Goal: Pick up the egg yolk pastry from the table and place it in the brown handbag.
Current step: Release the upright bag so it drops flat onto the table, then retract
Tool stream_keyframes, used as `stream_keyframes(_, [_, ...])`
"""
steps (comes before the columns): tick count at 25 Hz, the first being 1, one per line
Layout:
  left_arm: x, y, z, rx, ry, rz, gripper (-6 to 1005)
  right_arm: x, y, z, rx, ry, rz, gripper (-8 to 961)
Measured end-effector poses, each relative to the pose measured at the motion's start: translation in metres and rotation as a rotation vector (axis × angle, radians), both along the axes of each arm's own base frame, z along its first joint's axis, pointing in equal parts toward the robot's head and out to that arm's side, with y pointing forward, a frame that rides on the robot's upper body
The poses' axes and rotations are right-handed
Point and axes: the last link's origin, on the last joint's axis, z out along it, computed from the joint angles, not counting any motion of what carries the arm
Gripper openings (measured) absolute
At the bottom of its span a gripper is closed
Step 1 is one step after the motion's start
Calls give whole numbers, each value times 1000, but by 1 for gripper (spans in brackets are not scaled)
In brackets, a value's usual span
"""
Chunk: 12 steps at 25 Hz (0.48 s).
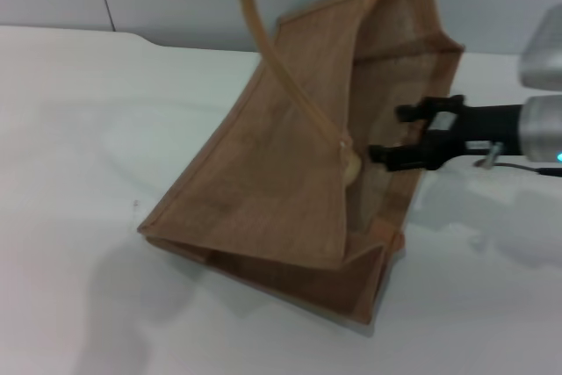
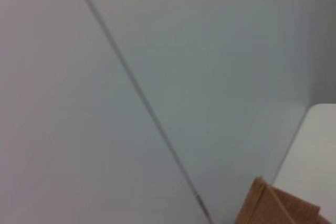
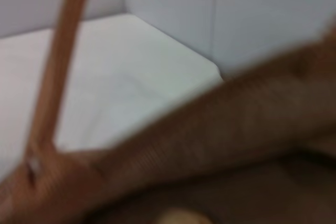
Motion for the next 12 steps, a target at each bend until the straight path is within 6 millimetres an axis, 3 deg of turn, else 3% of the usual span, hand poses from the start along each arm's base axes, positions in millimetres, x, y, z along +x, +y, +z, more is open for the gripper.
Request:
stream_keyframes(7, [-30,1,16,62,-71,70,107,37,1,53,165,32,-105,896])
stream_keyframes(11, [-38,1,16,71,-86,82,106,58,-1,84,280,44,-159,896])
stream_keyframes(12, [-39,2,15,69,-98,85,106,58,-1,84,280,44,-159,896])
